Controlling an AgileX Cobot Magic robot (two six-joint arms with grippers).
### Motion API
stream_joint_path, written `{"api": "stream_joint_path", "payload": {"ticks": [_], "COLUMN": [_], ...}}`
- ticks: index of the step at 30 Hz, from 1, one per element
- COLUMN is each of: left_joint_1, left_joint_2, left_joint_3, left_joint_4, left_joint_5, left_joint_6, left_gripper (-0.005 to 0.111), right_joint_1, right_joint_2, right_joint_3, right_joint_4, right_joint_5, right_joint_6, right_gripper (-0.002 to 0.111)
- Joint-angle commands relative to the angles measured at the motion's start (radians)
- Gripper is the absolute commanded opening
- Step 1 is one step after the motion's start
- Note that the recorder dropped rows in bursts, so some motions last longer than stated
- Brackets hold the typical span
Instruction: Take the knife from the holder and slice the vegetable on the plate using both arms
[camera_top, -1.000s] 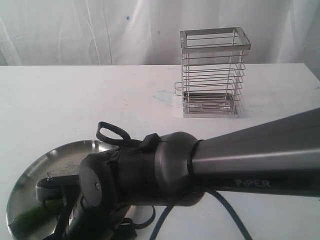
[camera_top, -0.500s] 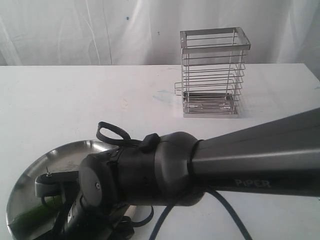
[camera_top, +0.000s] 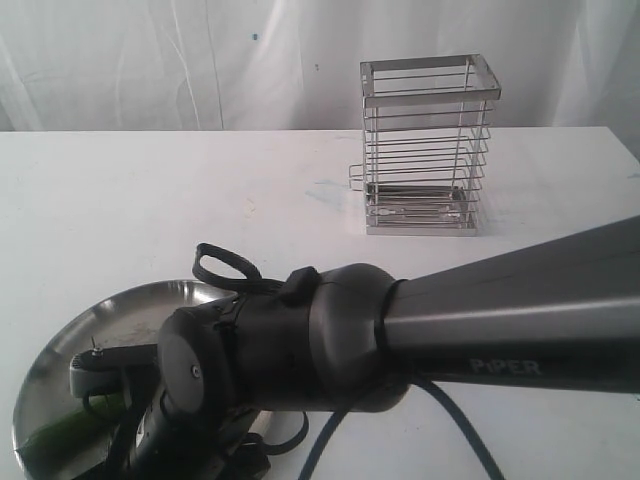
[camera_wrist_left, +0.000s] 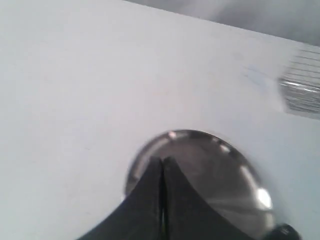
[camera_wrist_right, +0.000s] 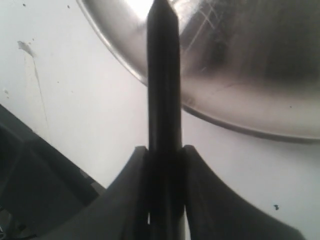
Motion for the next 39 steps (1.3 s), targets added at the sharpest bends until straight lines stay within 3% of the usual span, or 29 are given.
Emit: {"api": "stream_joint_path", "payload": {"ticks": [1, 6, 11, 15, 19, 23, 29, 35, 39], "left_joint_1": [-0.003, 0.043, 0.182, 0.207, 0.235, 0.263, 0.32, 0.364, 0.364], "left_joint_2": [0.119, 0.248, 0.331, 0.378, 0.433, 0.452, 0.518, 0.553, 0.569], "left_joint_3": [0.028, 0.089, 0.089, 0.083, 0.072, 0.091, 0.161, 0.257, 0.265], "left_joint_4": [0.103, -0.004, -0.385, -0.679, -0.832, -0.905, -0.842, -1.052, -1.068], "left_joint_5": [0.023, -0.113, -0.187, -0.16, -0.017, 0.006, -0.029, -0.091, -0.122], "left_joint_6": [-0.079, -0.076, 0.224, 0.479, 0.701, 0.761, 0.795, 1.0, 1.013], "left_gripper": [0.0, 0.0, 0.0, 0.0, 0.0, 0.0, 0.0, 0.0, 0.0], "right_joint_1": [0.005, 0.005, 0.005, 0.005, 0.005, 0.005, -0.002, -0.004, -0.004], "right_joint_2": [-0.001, -0.001, -0.001, -0.001, -0.003, -0.006, -0.034, -0.034, -0.034], "right_joint_3": [0.002, 0.002, 0.002, 0.002, 0.002, 0.002, 0.002, 0.002, 0.002], "right_joint_4": [0.0, 0.0, -0.002, -0.003, -0.008, -0.03, -0.108, -0.113, -0.127], "right_joint_5": [-0.01, -0.005, -0.007, -0.003, 0.006, 0.017, 0.017, 0.034, 0.044], "right_joint_6": [-0.015, -0.015, -0.016, -0.016, -0.024, -0.024, 0.022, 0.028, 0.034], "right_gripper": [0.015, 0.015, 0.015, 0.015, 0.015, 0.015, 0.015, 0.015, 0.015]}}
